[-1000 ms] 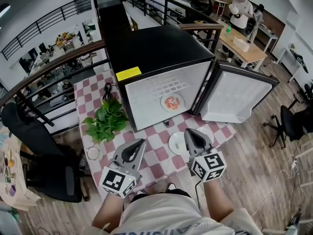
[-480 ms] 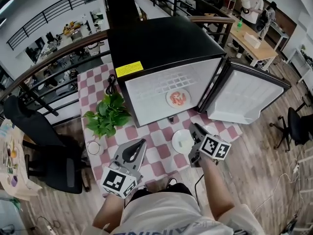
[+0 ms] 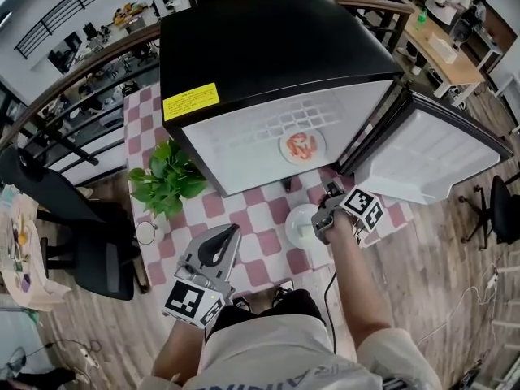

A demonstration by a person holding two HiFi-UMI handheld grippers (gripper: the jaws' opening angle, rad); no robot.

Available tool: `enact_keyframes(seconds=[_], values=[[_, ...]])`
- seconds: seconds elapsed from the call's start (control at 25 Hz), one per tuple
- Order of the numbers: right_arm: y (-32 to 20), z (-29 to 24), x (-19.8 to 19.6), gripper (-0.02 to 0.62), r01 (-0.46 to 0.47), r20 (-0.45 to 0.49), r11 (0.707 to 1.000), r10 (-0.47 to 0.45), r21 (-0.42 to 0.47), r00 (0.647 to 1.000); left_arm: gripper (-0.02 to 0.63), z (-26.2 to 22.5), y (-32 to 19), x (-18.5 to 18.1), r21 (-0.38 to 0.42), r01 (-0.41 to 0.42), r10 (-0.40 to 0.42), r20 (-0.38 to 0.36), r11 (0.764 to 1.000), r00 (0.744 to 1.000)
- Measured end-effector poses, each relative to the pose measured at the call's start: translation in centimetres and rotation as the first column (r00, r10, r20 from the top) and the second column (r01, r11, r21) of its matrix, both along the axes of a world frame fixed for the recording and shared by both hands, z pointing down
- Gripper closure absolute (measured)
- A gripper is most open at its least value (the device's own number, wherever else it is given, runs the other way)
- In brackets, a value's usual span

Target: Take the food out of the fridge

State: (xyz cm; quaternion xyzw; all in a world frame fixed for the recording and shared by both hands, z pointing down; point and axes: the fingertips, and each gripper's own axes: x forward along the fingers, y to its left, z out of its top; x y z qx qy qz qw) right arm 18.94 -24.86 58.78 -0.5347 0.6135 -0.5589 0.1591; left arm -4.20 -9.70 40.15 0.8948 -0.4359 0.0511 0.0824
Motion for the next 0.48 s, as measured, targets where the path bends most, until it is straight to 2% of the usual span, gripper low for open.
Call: enact_keyframes(seconds=[0.28,0.48], values=[[-4.0,5.2,-0.3,0.477,-0.05,0.122,0.991,0.065,-0.124,0.99,0.6,1.9,-1.2,0.3,-0.046,0.039,-0.038,0.017,0.998,0.999],[-5.9,6.5,-0.5,0.477,-0.056,0.156,0.987,0.081,-0.153,0.984,0.6,2.7,-1.6,-0.4,-0.069,0.072,-0.071,0.029,0.995,0.997]])
